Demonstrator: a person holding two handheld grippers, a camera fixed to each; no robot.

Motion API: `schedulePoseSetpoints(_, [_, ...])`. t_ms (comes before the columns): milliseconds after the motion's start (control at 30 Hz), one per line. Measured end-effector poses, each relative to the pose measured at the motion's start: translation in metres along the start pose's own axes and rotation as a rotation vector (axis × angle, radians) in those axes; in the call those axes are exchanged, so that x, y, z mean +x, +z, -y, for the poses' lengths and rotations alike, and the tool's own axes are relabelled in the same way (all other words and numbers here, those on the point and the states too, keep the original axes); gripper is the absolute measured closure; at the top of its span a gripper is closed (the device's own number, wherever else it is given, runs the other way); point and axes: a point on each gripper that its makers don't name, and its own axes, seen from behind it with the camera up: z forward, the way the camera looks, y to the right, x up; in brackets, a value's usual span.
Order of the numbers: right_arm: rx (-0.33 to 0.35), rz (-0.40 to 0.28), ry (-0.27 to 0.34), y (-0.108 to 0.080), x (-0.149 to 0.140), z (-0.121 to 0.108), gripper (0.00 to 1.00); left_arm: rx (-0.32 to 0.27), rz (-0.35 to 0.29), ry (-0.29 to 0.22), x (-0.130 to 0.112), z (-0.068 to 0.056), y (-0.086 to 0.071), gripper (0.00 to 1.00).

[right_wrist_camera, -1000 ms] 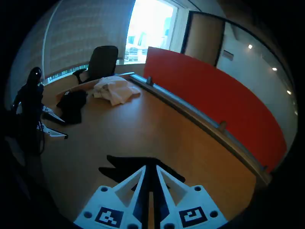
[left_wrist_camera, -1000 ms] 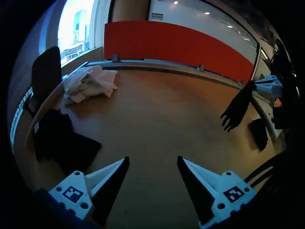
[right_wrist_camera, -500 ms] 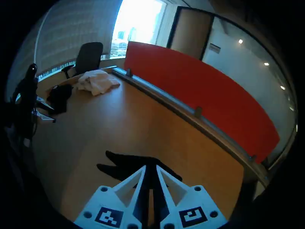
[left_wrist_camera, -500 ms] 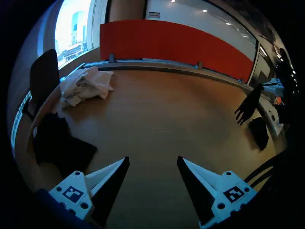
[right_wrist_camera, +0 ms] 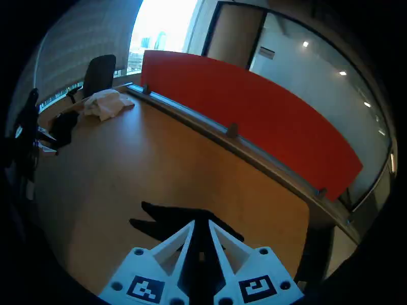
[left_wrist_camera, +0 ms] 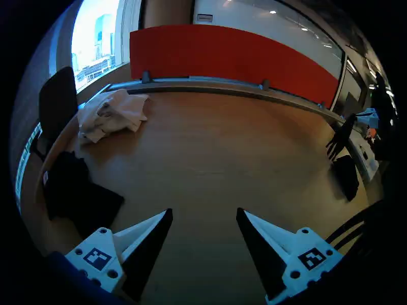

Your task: Fold towel

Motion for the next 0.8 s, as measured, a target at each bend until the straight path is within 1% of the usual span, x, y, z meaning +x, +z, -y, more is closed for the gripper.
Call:
schedulePoseSetpoints(167, [-0.024,0.028,0.008,-0.003,-0.017,-0.022,0.95,0.007,0.005,0.01,-0.001,-0.001,-0.001,0.07])
schedulePoseSetpoints(300, [-0.039,0.044,0.021,-0.005,-0.029,-0.033,0.95,0.008,0.009,0.011,-0.002,-0.001,-0.001,0.07])
schedulePoseSetpoints(600, [-0.052,0.064,0.044,-0.015,-0.047,-0.042,0.95,0.004,0.013,0.022,-0.001,-0.006,0.0,0.07])
schedulePoseSetpoints(800, [-0.065,0.08,0.061,-0.03,-0.065,-0.044,0.95,-0.004,0.015,0.03,0.0,-0.01,0.0,0.07])
